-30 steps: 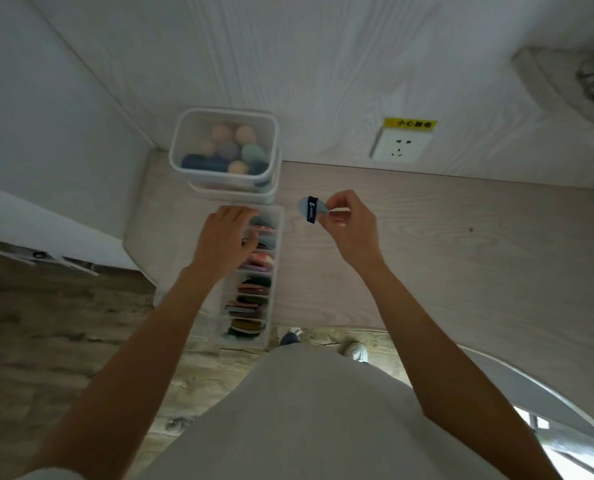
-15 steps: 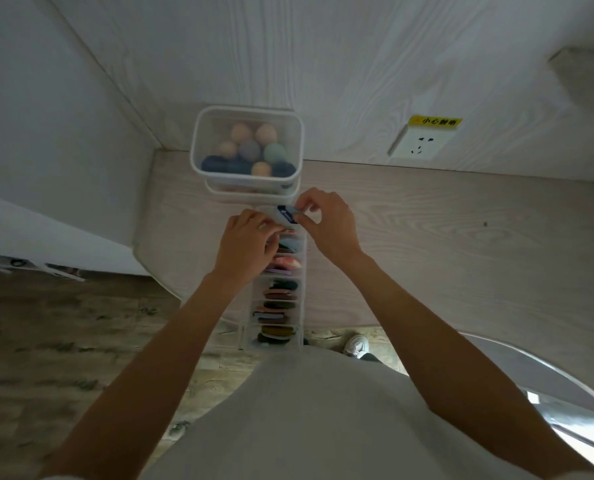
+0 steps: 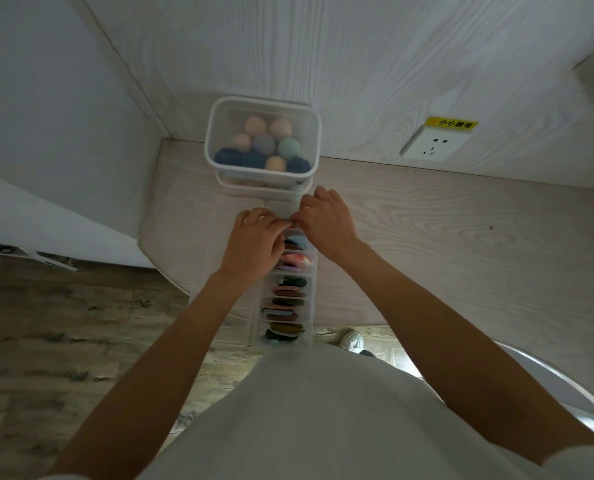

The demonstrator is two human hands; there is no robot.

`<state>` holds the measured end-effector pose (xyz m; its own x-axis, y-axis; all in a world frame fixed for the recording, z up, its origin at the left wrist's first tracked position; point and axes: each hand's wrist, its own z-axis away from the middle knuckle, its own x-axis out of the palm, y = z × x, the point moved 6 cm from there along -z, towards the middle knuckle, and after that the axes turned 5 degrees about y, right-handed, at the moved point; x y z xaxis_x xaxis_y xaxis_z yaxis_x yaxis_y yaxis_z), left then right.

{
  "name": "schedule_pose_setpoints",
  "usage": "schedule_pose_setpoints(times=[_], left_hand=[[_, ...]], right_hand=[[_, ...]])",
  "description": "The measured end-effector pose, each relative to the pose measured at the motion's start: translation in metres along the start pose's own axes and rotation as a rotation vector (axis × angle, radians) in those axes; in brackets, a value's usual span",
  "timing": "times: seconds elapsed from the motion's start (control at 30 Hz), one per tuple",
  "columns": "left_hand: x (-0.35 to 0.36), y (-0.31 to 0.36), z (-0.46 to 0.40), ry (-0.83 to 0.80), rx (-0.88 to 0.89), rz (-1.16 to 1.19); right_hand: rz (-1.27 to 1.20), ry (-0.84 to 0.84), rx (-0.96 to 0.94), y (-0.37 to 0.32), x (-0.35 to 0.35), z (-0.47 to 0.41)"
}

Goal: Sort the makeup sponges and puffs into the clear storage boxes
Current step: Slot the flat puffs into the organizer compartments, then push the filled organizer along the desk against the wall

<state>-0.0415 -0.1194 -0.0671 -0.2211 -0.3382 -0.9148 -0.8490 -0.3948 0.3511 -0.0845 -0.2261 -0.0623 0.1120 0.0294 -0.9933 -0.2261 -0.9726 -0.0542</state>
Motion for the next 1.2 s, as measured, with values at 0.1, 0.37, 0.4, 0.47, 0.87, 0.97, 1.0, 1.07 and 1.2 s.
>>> schedule_pose_setpoints(times=[0.1, 0.37, 0.4, 0.47, 0.87, 0.97, 1.0, 1.07, 1.2], left_hand=[[-0.014, -0.009, 0.007, 0.07, -0.061, 0.109], [-0.032, -0.085, 0.074, 0.17, -0.746, 0.402], [-0.033, -0.088, 0.081, 0.171, -0.789, 0.395], [-0.03, -0.092, 0.092, 0.114, -0.922, 0.444], [-0.062, -0.004, 0.105, 0.21, -0.758, 0.568], [-0.067, 0.051, 0.094, 0.189, -0.589, 0.341], [-0.064, 0.064, 0.09, 0.184, -0.522, 0.266], [-0.052, 0.094, 0.084, 0.159, -0.348, 0.138], [-0.01, 0.123, 0.084, 0.081, -0.11, -0.069]], right_hand=[[-0.113, 0.035, 0.078, 0.008, -0.005, 0.006], [-0.77, -0.125, 0.621, 0.031, 0.024, 0.057], [-0.799, -0.158, 0.612, 0.027, 0.028, 0.059], [-0.813, -0.195, 0.574, 0.02, 0.032, 0.058], [-0.896, -0.089, 0.713, 0.042, 0.021, 0.118], [-1.225, -0.101, 0.884, 0.051, 0.025, 0.15], [-1.321, -0.088, 0.958, 0.053, 0.025, 0.156], [-1.278, -0.052, 0.969, 0.064, 0.016, 0.162], [-1.09, 0.087, 0.703, 0.091, -0.01, 0.158]])
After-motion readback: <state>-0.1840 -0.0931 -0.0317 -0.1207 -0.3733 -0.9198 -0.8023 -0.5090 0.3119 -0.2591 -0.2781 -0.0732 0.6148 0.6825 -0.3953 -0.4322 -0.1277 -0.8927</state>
